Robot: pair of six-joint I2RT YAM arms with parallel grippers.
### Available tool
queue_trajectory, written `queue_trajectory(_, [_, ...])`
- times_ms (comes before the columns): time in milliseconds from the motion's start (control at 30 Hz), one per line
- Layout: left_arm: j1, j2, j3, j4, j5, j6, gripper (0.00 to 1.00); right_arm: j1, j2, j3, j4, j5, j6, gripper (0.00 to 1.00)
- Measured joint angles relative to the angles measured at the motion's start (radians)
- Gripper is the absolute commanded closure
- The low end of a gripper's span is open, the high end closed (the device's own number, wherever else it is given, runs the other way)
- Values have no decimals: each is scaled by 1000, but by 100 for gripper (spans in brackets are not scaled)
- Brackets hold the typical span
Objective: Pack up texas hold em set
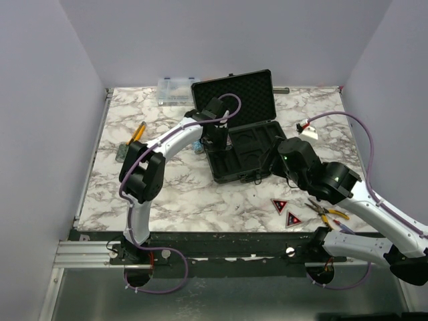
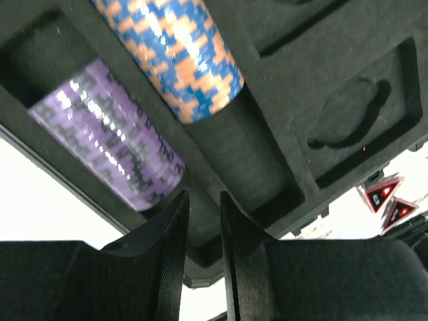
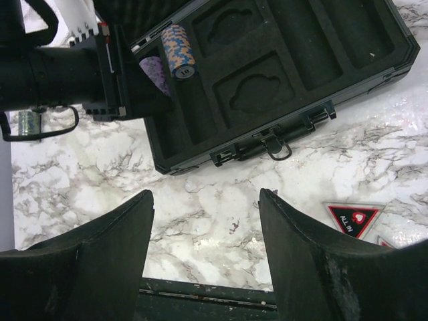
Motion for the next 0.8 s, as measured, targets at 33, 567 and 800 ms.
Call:
queue_trajectory(33, [0, 7, 9, 0, -6, 3, 75, 0, -1, 0, -2, 0, 0, 33])
queue_trajectory(567, [20, 91, 151, -4, -145, 66, 74, 0, 13, 24, -5, -1, 3, 33])
queue_trajectory(800, [20, 13, 66, 8, -159, 88, 65, 0, 25, 24, -3, -3, 3, 32])
